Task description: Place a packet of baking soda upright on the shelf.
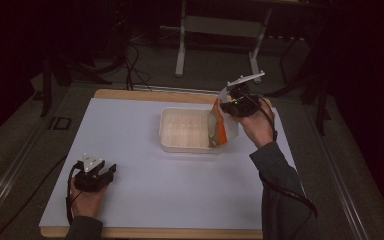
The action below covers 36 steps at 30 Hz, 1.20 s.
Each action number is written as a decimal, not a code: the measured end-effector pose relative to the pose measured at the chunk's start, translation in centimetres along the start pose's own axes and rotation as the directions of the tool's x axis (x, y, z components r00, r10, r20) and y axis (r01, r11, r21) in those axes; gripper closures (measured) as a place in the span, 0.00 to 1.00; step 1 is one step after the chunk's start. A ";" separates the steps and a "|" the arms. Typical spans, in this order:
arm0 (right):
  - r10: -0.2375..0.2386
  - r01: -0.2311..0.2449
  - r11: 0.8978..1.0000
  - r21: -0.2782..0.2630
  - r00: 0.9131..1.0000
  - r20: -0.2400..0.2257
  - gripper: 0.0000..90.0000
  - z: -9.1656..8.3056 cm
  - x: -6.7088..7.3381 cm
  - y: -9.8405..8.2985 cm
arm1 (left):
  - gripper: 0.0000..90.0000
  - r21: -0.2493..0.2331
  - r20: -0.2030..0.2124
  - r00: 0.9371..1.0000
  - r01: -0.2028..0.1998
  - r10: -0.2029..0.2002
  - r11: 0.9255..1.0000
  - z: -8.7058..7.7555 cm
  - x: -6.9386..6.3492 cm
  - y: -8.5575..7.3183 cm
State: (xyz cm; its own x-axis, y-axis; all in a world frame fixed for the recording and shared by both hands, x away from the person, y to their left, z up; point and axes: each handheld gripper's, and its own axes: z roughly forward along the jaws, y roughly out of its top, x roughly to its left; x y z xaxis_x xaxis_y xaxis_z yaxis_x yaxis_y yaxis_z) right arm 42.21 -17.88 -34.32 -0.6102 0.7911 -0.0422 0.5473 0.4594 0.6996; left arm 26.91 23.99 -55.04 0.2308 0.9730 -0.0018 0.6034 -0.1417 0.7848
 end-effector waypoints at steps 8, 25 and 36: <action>0.025 -0.025 1.000 0.007 0.999 0.038 1.00 0.9 0.2 0.5 | 0.59 0.001 0.004 1.000 0.002 -0.002 1.000 0.0 0.0 0.0; 0.072 -0.071 0.997 -0.012 0.992 0.104 0.97 2.5 0.2 1.0 | 0.59 -0.001 0.006 1.000 0.004 -0.004 1.000 0.0 0.0 0.0; 0.110 -0.110 0.994 0.004 0.990 0.086 0.84 3.7 -0.3 -0.4 | 0.59 0.002 0.006 1.000 0.000 0.000 1.000 0.0 -0.1 0.0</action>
State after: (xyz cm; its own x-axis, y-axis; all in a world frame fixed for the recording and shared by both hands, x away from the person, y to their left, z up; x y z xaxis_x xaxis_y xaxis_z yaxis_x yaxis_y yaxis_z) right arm 44.30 -16.86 -37.22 -0.4948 0.8686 -0.0267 0.6138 0.3711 0.6968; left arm 26.93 23.94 -55.03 0.2352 0.9719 -0.0053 0.6050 -0.1422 0.7834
